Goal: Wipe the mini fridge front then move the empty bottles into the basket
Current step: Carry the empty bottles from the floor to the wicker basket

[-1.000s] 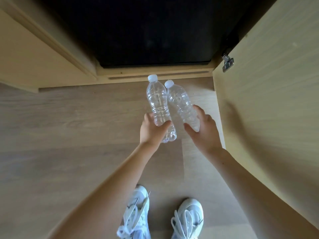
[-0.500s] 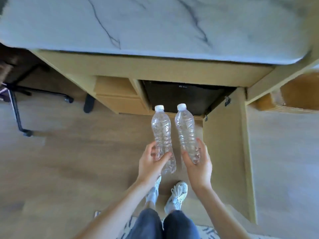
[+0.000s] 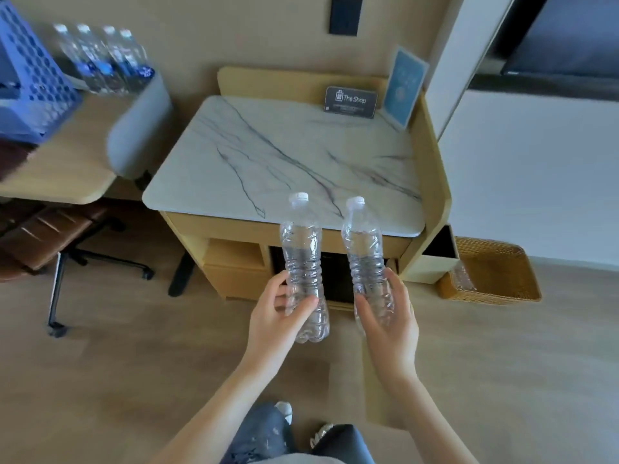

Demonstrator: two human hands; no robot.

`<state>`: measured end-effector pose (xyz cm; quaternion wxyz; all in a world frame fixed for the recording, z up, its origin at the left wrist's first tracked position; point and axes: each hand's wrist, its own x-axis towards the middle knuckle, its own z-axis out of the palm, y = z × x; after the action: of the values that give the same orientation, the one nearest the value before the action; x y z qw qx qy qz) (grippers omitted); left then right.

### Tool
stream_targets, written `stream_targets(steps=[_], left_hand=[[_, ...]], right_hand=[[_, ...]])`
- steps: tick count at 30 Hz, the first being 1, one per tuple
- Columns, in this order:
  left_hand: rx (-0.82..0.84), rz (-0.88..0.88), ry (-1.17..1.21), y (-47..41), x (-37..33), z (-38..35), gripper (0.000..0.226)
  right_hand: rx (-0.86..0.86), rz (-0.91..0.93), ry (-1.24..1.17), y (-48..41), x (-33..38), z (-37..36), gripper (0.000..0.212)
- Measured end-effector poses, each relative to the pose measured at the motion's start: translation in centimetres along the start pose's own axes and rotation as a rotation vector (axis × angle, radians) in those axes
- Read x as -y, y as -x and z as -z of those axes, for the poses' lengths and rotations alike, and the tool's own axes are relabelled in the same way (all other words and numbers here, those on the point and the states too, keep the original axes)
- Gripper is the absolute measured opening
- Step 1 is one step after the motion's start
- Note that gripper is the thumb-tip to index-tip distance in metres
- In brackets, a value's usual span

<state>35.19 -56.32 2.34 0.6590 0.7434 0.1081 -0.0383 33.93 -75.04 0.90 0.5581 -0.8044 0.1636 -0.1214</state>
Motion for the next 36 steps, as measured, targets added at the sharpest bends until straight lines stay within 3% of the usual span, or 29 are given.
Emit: stream_targets(steps=[7, 18, 23, 28, 32, 36], left_hand=[[0.244, -0.119, -0.043, -0.6, -2.3, -1.1, 0.056], [0.925, -0.245, -0.197, 1.1, -3.8, -9.5, 0.063], [1.202, -0.283, -0.253, 7.3, -3.3, -14.9, 0.079], [1.428, -0.324, -0.363, 15.6, -1.2, -20.6, 0.074], [1.563, -0.299, -0.405, 22.7, 1.2, -26.1, 0.065], [1.592, -0.258, -0.410, 29.9, 3.2, -32.2, 0.054]], right_hand=[[-0.229, 0.007, 0.046, 2.9, 0.8, 3.9, 0.061], [-0.927, -0.225, 0.073, 15.0, -1.5, 8.1, 0.063], [-1.177, -0.321, 0.104, 22.1, -2.5, 11.0, 0.063], [-1.355, -0.409, 0.120, 28.7, -4.7, 15.1, 0.064], [-1.425, -0.473, 0.127, 33.4, -8.0, 20.1, 0.067], [-1.423, -0.487, 0.135, 37.1, -11.3, 27.3, 0.065]])
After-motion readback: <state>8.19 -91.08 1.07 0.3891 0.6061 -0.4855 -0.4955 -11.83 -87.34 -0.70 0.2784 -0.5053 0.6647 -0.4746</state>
